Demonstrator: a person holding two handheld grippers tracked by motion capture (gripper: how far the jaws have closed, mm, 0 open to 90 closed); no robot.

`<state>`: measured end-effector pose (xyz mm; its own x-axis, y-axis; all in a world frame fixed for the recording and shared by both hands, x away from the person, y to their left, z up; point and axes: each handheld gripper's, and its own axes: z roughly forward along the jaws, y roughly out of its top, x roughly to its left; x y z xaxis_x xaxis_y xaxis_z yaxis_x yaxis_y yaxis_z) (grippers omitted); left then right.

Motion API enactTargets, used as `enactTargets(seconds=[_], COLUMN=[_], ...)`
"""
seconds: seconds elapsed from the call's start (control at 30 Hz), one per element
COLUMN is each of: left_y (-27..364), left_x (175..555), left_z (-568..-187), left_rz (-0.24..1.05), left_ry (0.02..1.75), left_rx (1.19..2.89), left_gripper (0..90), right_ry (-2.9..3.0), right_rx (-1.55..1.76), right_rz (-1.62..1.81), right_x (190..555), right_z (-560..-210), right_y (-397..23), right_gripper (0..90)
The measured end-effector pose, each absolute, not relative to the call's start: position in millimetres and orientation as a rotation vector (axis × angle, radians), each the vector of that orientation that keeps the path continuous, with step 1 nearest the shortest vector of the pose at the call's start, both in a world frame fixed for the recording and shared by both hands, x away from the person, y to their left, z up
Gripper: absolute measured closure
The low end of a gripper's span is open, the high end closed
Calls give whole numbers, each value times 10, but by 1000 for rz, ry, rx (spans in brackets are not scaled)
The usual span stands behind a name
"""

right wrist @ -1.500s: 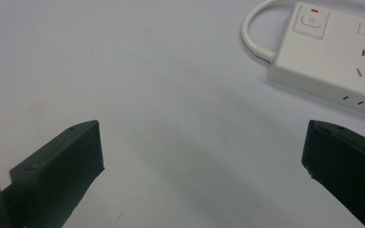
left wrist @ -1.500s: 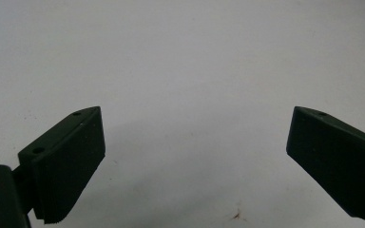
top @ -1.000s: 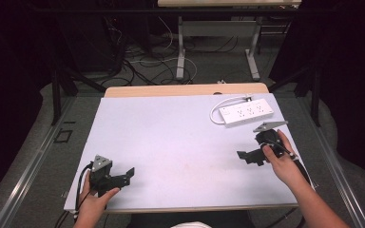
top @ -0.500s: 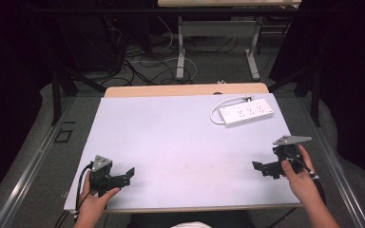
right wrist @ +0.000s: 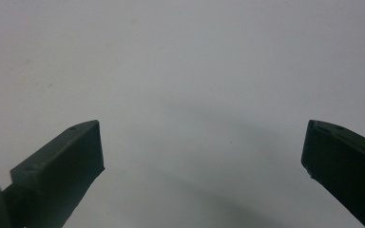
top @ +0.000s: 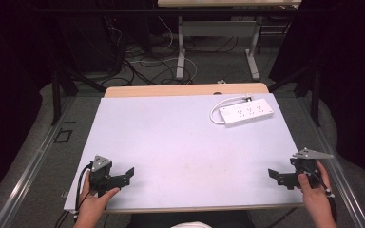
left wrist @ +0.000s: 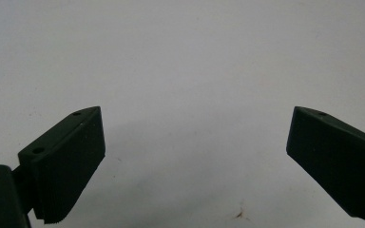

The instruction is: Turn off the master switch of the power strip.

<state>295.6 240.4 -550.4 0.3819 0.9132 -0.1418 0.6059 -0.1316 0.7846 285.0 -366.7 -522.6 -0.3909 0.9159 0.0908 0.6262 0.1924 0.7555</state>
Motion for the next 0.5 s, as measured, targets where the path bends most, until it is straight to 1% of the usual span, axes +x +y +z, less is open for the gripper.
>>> enactTargets(seconds=[0.23,0.3,0.5], left_y=[2404,2405,2415], left_x=[2958,2958,2959], left_z=[-5505,-5504,-5503], left_rz=[485,484,483], left_ry=[1319,1320,1321], left_rx=[1834,1833,1835], left_gripper=[55,56,56], right_ry=[1965,1898,1862], right_rx=[1557,1551,1624], right_rz=[1051,1097,1089], right_x=[2746,2756,2737], right_z=[-5342,-5407,-5516], right_y=[-3889,-3940,-4079], right_gripper=[0,0,0])
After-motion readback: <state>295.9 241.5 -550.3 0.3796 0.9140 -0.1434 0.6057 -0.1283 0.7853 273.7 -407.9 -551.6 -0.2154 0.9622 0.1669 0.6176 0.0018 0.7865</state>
